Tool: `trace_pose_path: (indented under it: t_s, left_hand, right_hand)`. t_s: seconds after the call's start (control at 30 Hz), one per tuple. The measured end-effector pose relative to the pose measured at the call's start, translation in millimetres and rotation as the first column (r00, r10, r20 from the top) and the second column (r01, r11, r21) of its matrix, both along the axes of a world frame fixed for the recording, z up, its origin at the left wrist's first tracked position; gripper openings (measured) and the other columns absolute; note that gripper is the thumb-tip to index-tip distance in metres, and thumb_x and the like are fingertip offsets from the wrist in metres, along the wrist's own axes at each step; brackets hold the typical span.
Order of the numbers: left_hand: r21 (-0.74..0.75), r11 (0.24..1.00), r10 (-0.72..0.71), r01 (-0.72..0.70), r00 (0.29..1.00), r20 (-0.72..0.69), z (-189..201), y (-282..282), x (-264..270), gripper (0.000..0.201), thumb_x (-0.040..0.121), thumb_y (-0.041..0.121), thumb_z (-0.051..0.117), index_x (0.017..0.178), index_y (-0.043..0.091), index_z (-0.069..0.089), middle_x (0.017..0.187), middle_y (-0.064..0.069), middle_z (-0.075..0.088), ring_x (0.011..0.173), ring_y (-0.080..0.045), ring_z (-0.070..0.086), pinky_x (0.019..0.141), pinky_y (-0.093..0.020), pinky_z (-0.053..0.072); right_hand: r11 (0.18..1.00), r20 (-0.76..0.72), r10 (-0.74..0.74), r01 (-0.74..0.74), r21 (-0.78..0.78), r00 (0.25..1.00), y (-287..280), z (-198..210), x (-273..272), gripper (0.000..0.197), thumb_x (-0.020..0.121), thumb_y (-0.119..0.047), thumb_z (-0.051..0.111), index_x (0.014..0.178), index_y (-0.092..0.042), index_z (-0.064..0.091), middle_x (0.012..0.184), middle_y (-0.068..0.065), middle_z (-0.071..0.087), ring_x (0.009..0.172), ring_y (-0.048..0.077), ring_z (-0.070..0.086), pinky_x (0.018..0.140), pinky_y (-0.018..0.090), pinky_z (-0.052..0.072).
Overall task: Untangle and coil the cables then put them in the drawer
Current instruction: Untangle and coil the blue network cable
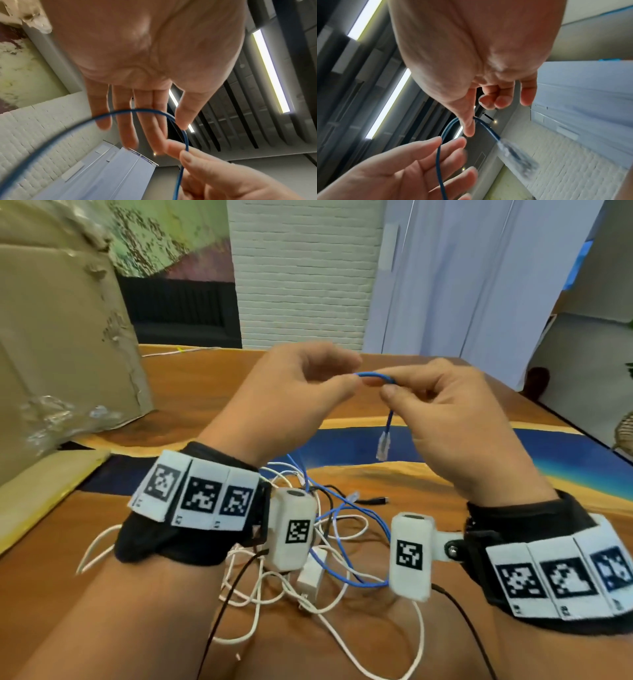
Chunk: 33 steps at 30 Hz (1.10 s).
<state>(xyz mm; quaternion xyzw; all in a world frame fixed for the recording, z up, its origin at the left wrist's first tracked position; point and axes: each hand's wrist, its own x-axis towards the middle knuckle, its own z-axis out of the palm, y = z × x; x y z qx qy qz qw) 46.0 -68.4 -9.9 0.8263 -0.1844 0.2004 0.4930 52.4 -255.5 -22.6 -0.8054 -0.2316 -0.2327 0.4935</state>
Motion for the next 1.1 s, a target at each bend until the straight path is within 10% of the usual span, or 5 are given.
trace_pose_path:
  t_s: [0.13, 0.37, 0.7, 1.0, 1.1]
  left_hand:
    - [-0.034, 0.984, -0.178, 0.175, 0.979, -0.102, 4, 17, -10, 0.023, 0.101, 0.010, 0.055, 0.092, 0.006, 0.076, 0.072, -0.010, 0.074, 0.070, -0.016, 0.069, 0.073, -0.020, 0.054]
    - [0.091, 0.974, -0.206, 0.206, 0.978, -0.008, 5, 10, -16, 0.011, 0.087, 0.015, 0.076, 0.077, 0.012, 0.075, 0.063, 0.007, 0.067, 0.057, 0.003, 0.051, 0.059, -0.011, 0.040]
    - [-0.140, 0.970, -0.214, 0.197, 0.969, -0.121, -5, 1, -5, 0.051, 0.093, -0.009, 0.037, 0.137, 0.009, 0.055, 0.115, -0.015, 0.067, 0.081, -0.011, 0.070, 0.068, -0.014, 0.051]
    - [0.049, 0.991, -0.112, 0.127, 0.966, -0.234, -6, 12, -3, 0.054, 0.104, 0.047, 0.048, 0.068, 0.012, 0.068, 0.057, -0.005, 0.029, 0.042, -0.011, 0.022, 0.040, -0.023, 0.020]
    - [-0.350, 0.935, -0.134, 0.052, 0.968, -0.212, -1, 26, 0, 0.045, 0.107, 0.034, 0.045, 0.068, 0.015, 0.055, 0.048, 0.005, 0.028, 0.037, -0.009, 0.020, 0.038, -0.019, 0.022]
  right_hand:
    - [0.989, -0.085, 0.021, -0.008, 0.148, 0.996, -2, -2, 3, 0.024, 0.101, -0.015, 0.061, 0.113, -0.027, 0.078, 0.067, -0.020, 0.068, 0.063, 0.000, 0.058, 0.065, 0.019, 0.049]
    - [0.671, -0.356, 0.640, -0.270, 0.691, 0.681, 12, 4, -8, 0.054, 0.090, -0.045, 0.053, 0.132, -0.013, 0.063, 0.127, 0.007, 0.072, 0.095, 0.028, 0.074, 0.081, 0.052, 0.060]
    - [0.764, -0.359, 0.616, -0.421, 0.489, 0.701, 26, -5, -14, 0.027, 0.102, 0.005, 0.043, 0.121, -0.008, 0.059, 0.096, 0.010, 0.077, 0.035, 0.017, 0.056, 0.044, 0.034, 0.053]
    - [0.836, -0.383, 0.476, -0.272, 0.476, 0.792, 5, -3, -5, 0.022, 0.096, -0.001, 0.059, 0.115, -0.012, 0.055, 0.064, 0.006, 0.058, 0.036, 0.009, 0.025, 0.034, 0.021, 0.034]
    - [0.877, -0.409, 0.408, -0.226, 0.423, 0.817, -7, -3, -1, 0.009, 0.098, -0.009, 0.060, 0.093, -0.017, 0.061, 0.057, 0.000, 0.048, 0.039, 0.009, 0.024, 0.037, 0.020, 0.028]
